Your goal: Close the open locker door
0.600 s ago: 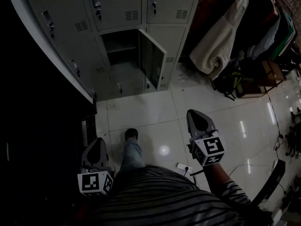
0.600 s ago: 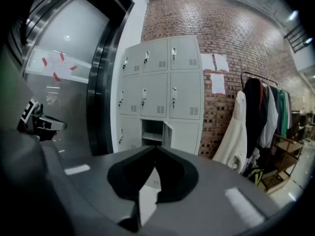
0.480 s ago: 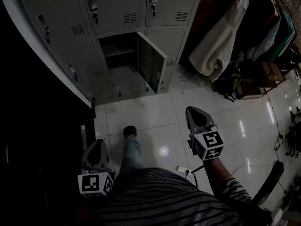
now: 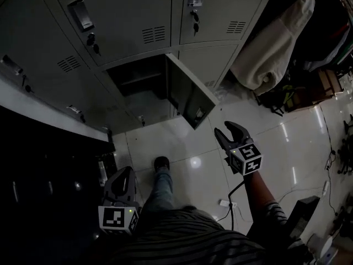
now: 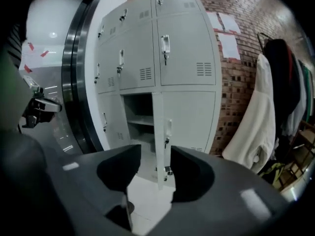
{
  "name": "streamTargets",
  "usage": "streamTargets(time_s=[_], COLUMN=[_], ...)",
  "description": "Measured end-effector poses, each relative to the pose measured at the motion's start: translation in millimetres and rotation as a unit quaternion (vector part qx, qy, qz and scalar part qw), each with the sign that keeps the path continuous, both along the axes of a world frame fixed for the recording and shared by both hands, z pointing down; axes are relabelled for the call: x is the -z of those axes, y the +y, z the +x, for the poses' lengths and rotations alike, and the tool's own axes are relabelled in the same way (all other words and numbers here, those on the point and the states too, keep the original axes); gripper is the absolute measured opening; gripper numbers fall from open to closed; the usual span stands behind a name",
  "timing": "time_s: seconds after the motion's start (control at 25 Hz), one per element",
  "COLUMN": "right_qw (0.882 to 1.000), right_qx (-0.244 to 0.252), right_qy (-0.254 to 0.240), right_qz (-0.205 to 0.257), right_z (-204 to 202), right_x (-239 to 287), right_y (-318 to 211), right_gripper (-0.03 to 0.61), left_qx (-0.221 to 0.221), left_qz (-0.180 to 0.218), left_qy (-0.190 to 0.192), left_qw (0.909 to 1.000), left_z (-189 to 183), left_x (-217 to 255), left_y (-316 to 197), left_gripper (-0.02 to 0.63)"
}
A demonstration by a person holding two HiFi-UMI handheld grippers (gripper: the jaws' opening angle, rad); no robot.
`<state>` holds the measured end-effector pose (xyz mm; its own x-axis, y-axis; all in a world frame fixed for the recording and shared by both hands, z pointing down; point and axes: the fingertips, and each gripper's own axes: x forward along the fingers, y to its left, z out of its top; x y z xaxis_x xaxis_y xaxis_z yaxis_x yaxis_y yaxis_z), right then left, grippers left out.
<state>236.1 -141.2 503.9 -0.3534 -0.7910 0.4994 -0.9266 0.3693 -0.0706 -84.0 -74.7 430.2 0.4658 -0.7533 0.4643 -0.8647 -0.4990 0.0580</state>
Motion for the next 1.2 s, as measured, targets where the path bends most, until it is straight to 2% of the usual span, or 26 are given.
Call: streamTargets(time_s=[0.12, 0.28, 0.64, 0.88, 1.12, 1.2], right_qw=[0.999, 0.997, 0.994, 0.985, 0.974, 0.971], right_qx=[0.026, 0.062, 0.095, 0.169, 0.223, 0.235], right_qy=[0.01, 0.027, 0.002, -0.012, -0.027, -0.027], right_qz=[-0.017, -0.039, -0.044, -0.04, -0.029, -0.023], right_z=[-7.0, -13.5, -46.2, -106.8, -174.4, -194.5], right_x=[-29.5, -58.5, -70.0, -67.8, -66.7, -66.6], right_y=[-36.2, -56.3, -61.3, -38.5, -47.2, -51.1], right_gripper=[0.195, 0.199, 0.179, 0.161, 0.166, 0.147], left_qx=[-0.019, -0.036, -0.022, -0.001, 0.029, 0.043], left_qz=[-0.027, -0.038, -0.088, -0.091, -0.084, -0.083], left_qy=[-0.007, -0.007, 0.004, -0.001, -0.001, -0.001], left_qw=[0.9994, 0.9986, 0.9959, 0.9959, 0.996, 0.9957], left_z=[3.3, 5.2, 6.5, -1.9, -18.9, -27.9], left_x=[-16.8, -38.4, -62.9, -61.0, -58.9, -59.3], left_y=[-40.5, -76.2, -85.7, -73.4, -68.3, -68.0], left_gripper=[0.004, 0.004, 0.005, 0.004, 0.005, 0.005])
